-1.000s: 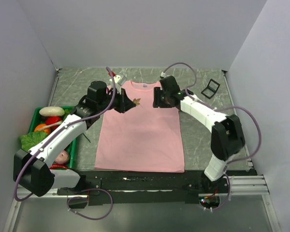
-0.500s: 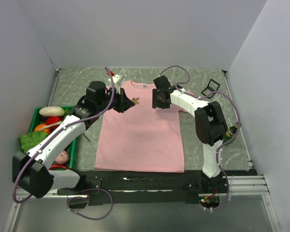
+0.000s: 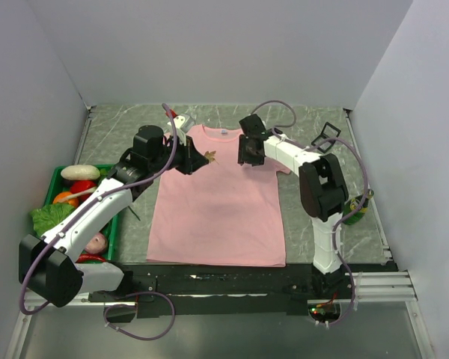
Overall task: Pin the brooch onto the clothing
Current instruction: Adjust the flattened clothing at the center of the board.
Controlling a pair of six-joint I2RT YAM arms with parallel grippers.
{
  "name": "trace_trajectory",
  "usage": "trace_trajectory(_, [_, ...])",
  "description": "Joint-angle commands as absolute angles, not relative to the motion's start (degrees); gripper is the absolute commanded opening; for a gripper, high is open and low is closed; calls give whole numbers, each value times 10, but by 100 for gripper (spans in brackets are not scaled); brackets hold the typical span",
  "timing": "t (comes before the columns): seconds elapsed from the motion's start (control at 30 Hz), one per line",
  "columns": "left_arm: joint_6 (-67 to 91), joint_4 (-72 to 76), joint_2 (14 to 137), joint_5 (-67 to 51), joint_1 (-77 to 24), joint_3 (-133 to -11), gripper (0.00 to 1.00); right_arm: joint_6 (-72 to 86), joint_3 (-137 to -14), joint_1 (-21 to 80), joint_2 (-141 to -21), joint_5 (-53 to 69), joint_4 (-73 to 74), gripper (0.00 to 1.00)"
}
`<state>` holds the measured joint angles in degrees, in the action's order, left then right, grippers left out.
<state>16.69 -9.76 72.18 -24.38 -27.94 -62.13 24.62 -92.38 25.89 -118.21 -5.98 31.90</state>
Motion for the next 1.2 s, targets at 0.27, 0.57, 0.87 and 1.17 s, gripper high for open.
trace_trajectory(0.27, [167,-88,715,-263,-279,-636,1,262,-1004,260,-1251,-98,352,53])
trace_trajectory(0.57, [167,-88,713,-266,-279,-637,1,265,-1018,251,-1274,-105,363,53])
trace_trajectory(0.87, [169,-86,715,-272,-279,-636,1,272,-1016,251,-1289,-125,380,51])
trace_trajectory(1.17, [171,-85,716,-275,-279,-636,1,277,-1009,251,-1295,-129,381,35])
